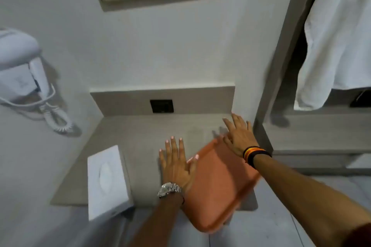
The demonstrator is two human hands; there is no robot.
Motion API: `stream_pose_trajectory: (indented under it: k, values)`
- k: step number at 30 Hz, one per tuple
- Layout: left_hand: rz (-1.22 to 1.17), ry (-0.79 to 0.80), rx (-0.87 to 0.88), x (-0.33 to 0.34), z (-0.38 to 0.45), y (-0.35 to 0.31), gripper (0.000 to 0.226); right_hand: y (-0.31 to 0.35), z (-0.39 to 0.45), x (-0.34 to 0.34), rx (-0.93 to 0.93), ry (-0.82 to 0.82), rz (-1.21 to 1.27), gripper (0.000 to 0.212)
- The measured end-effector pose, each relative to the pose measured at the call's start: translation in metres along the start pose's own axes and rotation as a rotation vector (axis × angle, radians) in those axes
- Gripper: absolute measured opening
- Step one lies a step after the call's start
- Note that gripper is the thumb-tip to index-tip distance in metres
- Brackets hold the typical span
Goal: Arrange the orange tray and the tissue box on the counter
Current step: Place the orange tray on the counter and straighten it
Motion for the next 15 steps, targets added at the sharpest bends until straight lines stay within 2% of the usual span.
stream_pose_trajectory:
  k: [4, 7, 11, 15]
  values:
    - [-0.215, 0.080, -0.368, 0.045, -0.049, 0.009, 0.086, -0.046, -0.027, 0.050, 0.146, 0.179, 0.090, 0.064]
    - [-0.450, 0.091, -0.631, 0.062, -0.078, 0.008, 0.092, -0.070, -0.039, 0.072, 0.211, 0.238, 0.117, 0.066]
    - [-0.549, 0.146, -0.805, 0.068, -0.088, 0.006, 0.084, -0.081, -0.043, 0.080, 0.262, 0.240, 0.194, 0.064]
    - [-0.603, 0.184, -0.896, 0.066, -0.081, 0.011, 0.087, -0.090, -0.042, 0.082, 0.373, 0.234, 0.310, 0.058]
Point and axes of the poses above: each hand's wrist, its own z-axis towards the middle knuckle, its own x-axis out of the palm, y = z × x, the point moved 10 cm from there along z, towards the middle knuckle, and after that the axes turned 1 degree about -x, right-handed, at the moved point
